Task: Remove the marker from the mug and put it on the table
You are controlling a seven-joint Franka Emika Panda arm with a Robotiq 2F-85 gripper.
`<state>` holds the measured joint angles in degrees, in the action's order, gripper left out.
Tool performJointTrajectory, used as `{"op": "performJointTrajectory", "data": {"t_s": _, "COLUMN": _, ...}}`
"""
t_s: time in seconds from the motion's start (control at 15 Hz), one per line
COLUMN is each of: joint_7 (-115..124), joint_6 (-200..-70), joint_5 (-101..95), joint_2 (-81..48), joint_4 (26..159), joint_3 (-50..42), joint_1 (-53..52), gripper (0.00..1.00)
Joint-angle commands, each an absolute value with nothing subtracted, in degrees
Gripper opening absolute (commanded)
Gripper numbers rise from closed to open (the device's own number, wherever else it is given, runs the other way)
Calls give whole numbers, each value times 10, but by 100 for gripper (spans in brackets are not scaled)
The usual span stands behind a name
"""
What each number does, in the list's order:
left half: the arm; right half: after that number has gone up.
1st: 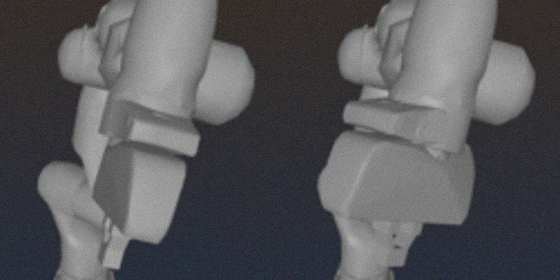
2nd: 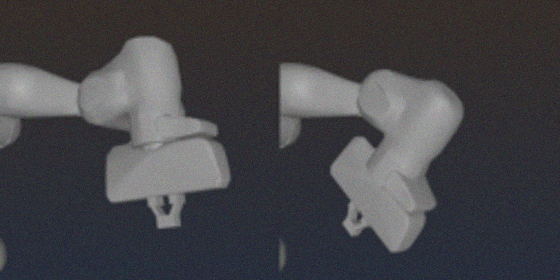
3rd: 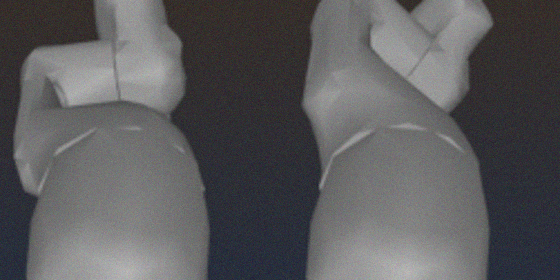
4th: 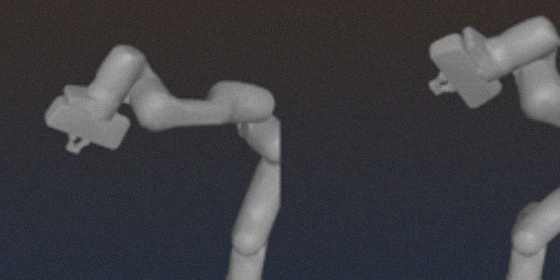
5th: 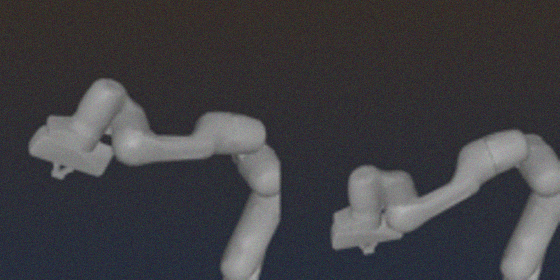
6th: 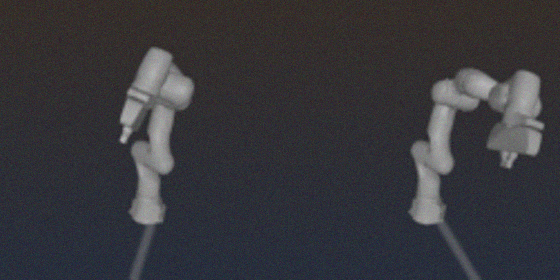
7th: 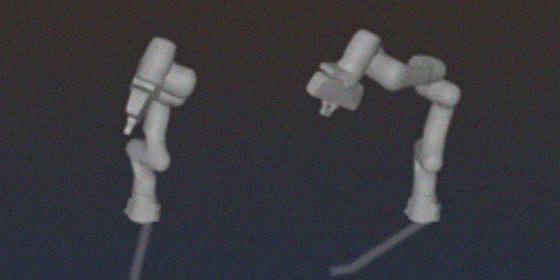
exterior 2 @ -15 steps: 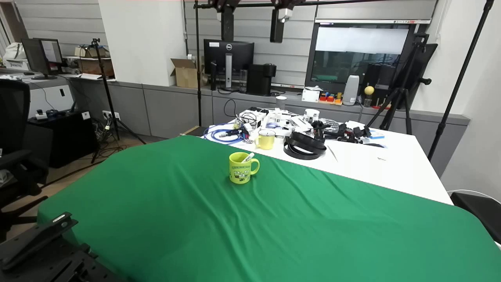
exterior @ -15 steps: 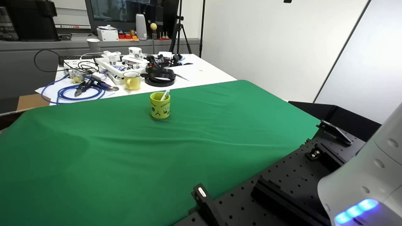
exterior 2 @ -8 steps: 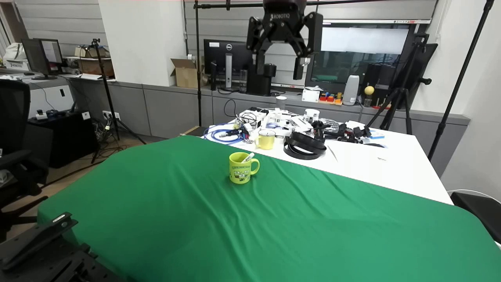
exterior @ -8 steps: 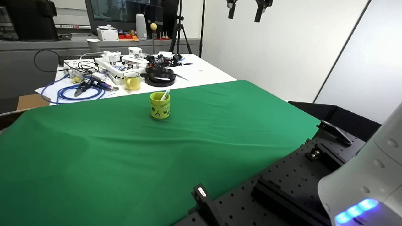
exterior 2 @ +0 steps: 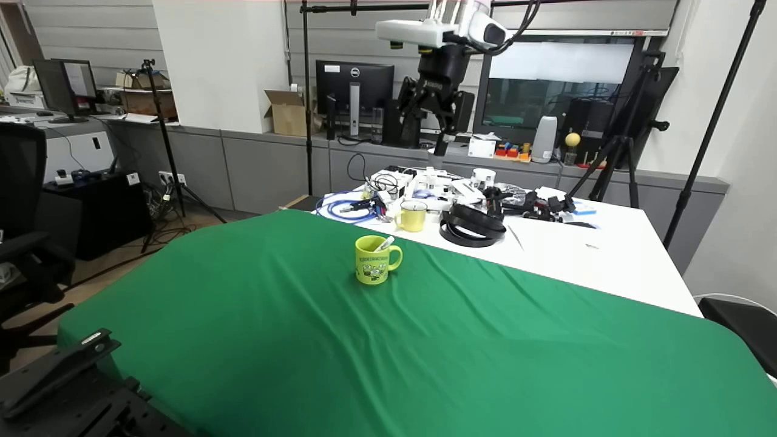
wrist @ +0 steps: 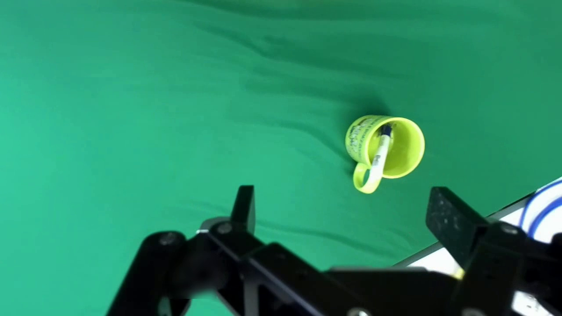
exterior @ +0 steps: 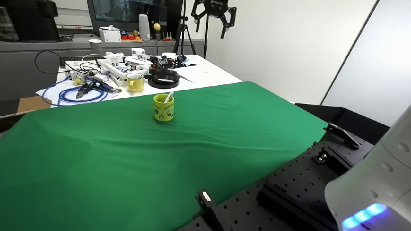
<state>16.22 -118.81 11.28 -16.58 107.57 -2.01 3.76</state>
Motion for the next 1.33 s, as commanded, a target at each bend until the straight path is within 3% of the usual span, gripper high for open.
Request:
{"op": "performJointTrajectory", "data": {"t_s": 0.0, "joint_7": 167, "joint_6": -1175, "joint_5": 125, "joint_2": -190, "joint_4": 1044, "joint_3": -22, "joint_1": 27, "gripper": 100}}
{"op": "performJointTrajectory", "data": {"t_s": 0.6, "joint_7": 189, "joint_6": -1160, "joint_5": 132, "joint_2": -249, "joint_4": 967, "joint_3": -19, "joint_1": 16, "gripper": 100}}
{"op": "performJointTrajectory", "data": {"t_s": 1.27, "joint_7": 311, "joint_6": -1219, "joint_5": 225, "joint_2": -505, "joint_4": 735, "joint_3": -16, "joint_1": 24, "gripper": 100}}
